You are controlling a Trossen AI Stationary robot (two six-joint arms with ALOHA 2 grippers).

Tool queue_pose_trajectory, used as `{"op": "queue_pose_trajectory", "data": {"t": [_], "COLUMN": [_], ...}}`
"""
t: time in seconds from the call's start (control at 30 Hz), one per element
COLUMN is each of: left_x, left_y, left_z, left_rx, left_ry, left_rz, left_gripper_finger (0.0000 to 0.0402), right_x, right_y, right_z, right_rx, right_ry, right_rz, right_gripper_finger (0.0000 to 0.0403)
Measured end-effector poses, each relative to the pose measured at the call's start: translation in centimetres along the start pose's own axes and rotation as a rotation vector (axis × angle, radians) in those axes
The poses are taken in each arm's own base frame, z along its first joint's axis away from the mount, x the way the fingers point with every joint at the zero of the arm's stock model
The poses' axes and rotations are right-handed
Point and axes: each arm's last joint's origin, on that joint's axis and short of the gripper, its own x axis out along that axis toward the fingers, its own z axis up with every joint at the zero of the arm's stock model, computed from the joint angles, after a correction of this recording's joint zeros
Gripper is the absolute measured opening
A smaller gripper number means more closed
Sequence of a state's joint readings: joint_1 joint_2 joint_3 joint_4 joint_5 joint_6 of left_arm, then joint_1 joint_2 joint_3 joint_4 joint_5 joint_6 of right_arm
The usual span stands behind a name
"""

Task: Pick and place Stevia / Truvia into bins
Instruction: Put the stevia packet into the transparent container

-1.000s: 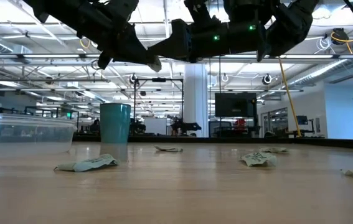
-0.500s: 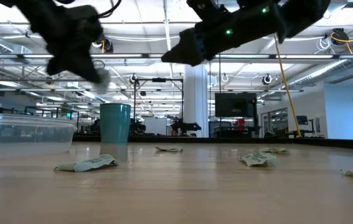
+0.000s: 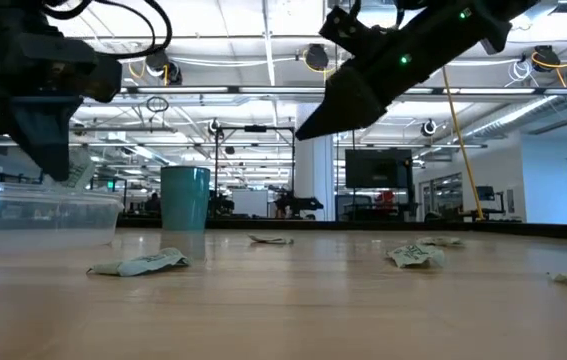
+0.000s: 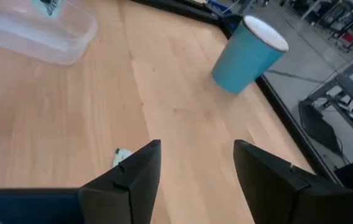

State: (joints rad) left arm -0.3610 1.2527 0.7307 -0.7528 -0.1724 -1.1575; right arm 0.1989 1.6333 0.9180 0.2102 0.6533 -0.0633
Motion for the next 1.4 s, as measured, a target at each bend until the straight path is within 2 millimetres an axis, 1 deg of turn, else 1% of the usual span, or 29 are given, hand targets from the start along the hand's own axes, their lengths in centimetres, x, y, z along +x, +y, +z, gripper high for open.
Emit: {"op": "queue_pose_trajectory", "data": {"t": [0.17, 0.3, 0.4, 0.5, 0.57, 0.67, 0.77, 0.83, 0.93, 1.03, 1.13, 1.27, 1.4], "left_x": [0.8, 1.0, 0.7, -0.2, -1.0, -2.4, -3.8, -4.5, -5.0, -5.1, -5.2, -5.0, -5.0], "left_y": [-0.2, -0.2, -0.1, 0.1, 0.1, -0.1, -0.6, -0.9, -1.3, -1.4, -1.2, -0.8, -0.3], "left_z": [-0.2, -0.1, 0.1, 0.5, 1.0, 2.1, 3.3, 4.1, 5.0, 5.6, 6.1, 6.7, 7.2], "left_rx": [0.019, 0.046, 0.017, -0.047, -0.075, -0.042, 0.019, 0.073, 0.172, 0.236, 0.219, 0.199, 0.196], "left_ry": [0.031, 0.030, 0.030, 0.013, -0.035, -0.190, -0.394, -0.525, -0.663, -0.722, -0.744, -0.748, -0.754], "left_rz": [0.031, 0.038, 0.022, -0.034, -0.096, -0.198, -0.266, -0.275, -0.254, -0.227, -0.222, -0.196, -0.173], "left_gripper_finger": [0.0045, 0.0078, 0.0092, 0.0096, 0.0096, 0.0096, 0.0097, 0.0097, 0.0097, 0.0097, 0.0097, 0.0097, 0.0097], "right_x": [0.0, -0.1, -0.6, -1.8, -3.0, -4.6, -5.6, -5.9, -5.9, -5.8, -5.7, -5.1, -4.9], "right_y": [0.0, 0.0, 0.0, -0.4, -0.9, -1.8, -2.5, -2.6, -2.5, -2.3, -2.3, -2.2, -2.1], "right_z": [-0.7, -1.6, -2.2, -2.3, -2.3, -2.4, -3.0, -4.1, -6.4, -8.8, -11.0, -12.5, -12.8], "right_rx": [0.005, -0.026, -0.059, -0.014, 0.040, 0.171, 0.288, 0.282, 0.264, 0.308, 0.361, 0.450, 0.473], "right_ry": [0.064, 0.142, 0.206, 0.267, 0.315, 0.410, 0.502, 0.545, 0.597, 0.632, 0.639, 0.547, 0.477], "right_rz": [0.004, 0.007, 0.017, 0.102, 0.166, 0.219, 0.189, 0.159, 0.130, 0.098, 0.071, 0.094, 0.118], "right_gripper_finger": [0.0210, 0.0219, 0.0221, 0.0221, 0.0218, 0.0212, 0.0205, 0.0202, 0.0199, 0.0196, 0.0196, 0.0192, 0.0177]}}
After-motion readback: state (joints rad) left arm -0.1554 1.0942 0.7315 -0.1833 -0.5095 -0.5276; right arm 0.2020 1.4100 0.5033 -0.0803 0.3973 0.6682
